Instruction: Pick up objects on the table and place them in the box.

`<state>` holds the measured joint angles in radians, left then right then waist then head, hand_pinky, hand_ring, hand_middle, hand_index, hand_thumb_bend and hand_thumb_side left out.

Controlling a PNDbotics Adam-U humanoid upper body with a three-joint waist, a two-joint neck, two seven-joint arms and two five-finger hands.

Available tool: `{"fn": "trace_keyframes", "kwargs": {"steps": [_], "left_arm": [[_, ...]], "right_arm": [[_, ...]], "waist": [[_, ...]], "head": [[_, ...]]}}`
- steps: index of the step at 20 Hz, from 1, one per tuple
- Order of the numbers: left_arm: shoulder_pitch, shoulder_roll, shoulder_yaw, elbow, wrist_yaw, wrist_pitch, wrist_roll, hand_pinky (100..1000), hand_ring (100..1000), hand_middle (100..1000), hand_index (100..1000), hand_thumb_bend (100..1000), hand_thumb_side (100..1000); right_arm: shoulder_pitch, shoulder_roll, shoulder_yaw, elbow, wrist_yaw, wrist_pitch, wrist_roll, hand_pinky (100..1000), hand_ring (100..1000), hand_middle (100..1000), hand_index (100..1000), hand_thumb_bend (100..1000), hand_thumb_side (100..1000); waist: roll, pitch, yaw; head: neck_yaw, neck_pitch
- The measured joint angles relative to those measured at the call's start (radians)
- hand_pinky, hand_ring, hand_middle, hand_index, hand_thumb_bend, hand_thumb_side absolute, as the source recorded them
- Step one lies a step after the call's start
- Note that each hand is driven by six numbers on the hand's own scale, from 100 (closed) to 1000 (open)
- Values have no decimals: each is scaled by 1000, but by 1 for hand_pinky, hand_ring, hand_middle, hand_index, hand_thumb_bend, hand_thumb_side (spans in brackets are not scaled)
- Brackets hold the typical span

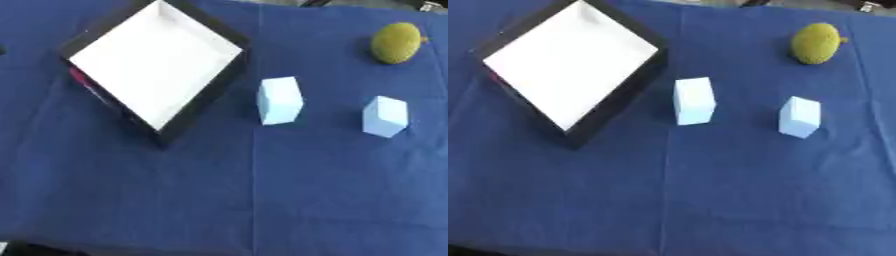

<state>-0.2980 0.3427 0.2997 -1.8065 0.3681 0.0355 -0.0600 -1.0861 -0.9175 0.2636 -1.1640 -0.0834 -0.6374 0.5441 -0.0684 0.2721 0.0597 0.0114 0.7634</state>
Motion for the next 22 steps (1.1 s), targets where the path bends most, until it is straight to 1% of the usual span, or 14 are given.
{"fn": "trace_keyframes", "kwargs": {"steps": [2, 5, 9, 13, 15, 16, 18, 22], "left_arm": [[4, 0, 0, 2, -1, 0, 1, 520, 665, 665, 671, 100, 606], [10, 1, 3, 6, -4, 1, 2, 520, 664, 664, 669, 100, 608], [14, 1, 6, 9, -6, 3, 4, 519, 665, 664, 668, 100, 608], [16, 1, 6, 12, -7, -1, 4, 528, 684, 685, 692, 100, 607], [15, 3, 6, 12, -7, -14, 4, 544, 727, 729, 741, 100, 618], [15, 8, 6, 12, -7, -23, 3, 561, 760, 766, 779, 100, 630], [16, 27, 6, 14, -7, -49, -3, 570, 780, 787, 803, 100, 634], [28, 73, 4, 37, 6, -118, -22, 569, 778, 785, 792, 100, 629]], "right_arm": [[-65, 52, 27, 49, 21, 22, 22, 1000, 905, 858, 909, 100, 424], [-137, 137, 62, 122, 67, 40, 40, 1000, 900, 849, 910, 100, 423], [-181, 218, 100, 181, 107, 45, 45, 1000, 889, 833, 906, 100, 405], [-190, 244, 130, 186, 93, 45, 45, 1000, 882, 823, 904, 100, 386], [-190, 244, 138, 181, 82, 42, 42, 1000, 883, 824, 905, 100, 381], [-190, 244, 141, 180, 79, 39, 39, 1000, 884, 824, 906, 100, 370], [-190, 246, 147, 180, 80, 34, 34, 1000, 884, 823, 906, 100, 362], [-190, 270, 167, 181, 93, 31, 31, 1000, 884, 822, 907, 100, 355]], "waist": [[0, -1, -4], [0, -7, -7], [0, -7, -11], [0, -7, -20], [0, -7, -24], [0, -7, -24], [4, -7, -24], [24, -7, -24]], "head": [[-1, 0], [-4, 0], [-3, 4], [-3, 4], [-5, 4], [-6, 4], [-7, 4], [-10, 6]]}}
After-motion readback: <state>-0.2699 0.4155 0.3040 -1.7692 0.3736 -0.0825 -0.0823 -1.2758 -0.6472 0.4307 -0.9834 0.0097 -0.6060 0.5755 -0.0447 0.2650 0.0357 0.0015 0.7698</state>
